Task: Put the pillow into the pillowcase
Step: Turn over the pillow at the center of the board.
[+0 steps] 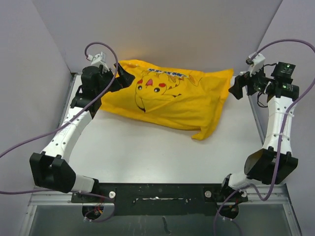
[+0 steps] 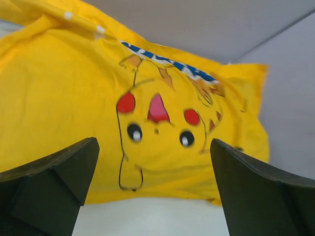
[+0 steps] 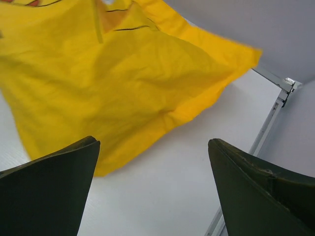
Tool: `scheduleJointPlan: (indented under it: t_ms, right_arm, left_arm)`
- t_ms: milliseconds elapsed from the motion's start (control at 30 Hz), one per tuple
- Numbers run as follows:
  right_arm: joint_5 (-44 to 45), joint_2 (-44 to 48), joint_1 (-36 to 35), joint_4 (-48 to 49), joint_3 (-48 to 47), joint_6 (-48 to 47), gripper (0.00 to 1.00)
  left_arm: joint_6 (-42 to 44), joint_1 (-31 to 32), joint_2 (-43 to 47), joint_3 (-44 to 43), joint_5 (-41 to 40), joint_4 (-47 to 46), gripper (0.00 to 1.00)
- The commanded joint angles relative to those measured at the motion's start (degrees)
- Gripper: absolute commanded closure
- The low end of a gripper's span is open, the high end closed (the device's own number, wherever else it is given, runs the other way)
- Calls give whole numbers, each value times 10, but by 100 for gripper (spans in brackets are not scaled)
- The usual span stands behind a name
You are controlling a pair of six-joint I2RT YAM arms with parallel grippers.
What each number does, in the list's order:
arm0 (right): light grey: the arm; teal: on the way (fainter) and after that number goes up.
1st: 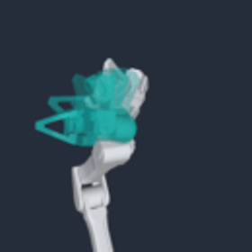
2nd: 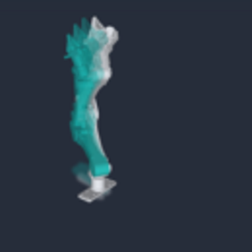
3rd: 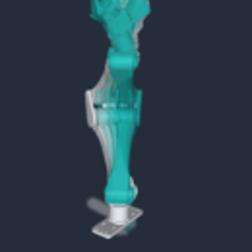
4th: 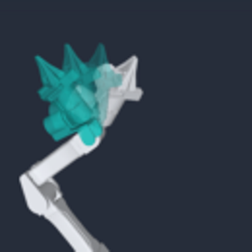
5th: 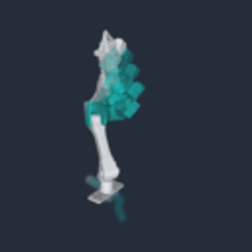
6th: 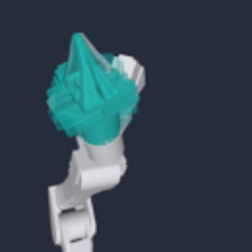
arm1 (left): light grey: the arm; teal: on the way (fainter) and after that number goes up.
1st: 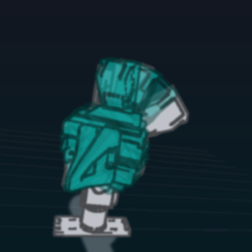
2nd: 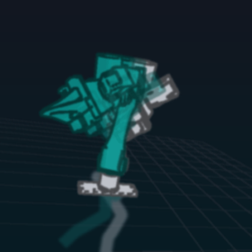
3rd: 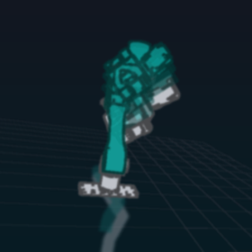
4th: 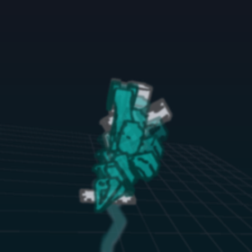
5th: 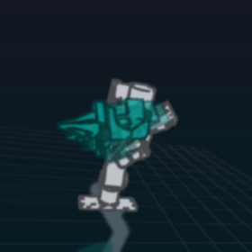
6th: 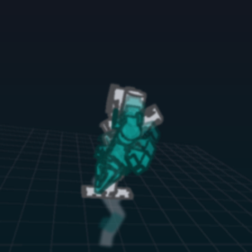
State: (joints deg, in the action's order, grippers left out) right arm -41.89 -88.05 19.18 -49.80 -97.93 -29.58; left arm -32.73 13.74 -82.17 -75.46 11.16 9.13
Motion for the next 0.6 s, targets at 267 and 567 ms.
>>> scheduleJointPlan:
  t_ms: [267,567]
  right_arm:
    - [-288,195,80,200,158,164,2]
    - [-87,250,100,245,66,475,2]
  left_arm:
    - [-121,-39,166,101,282,-244,2]
    - [-3,-52,217,-41,284,-2,2]
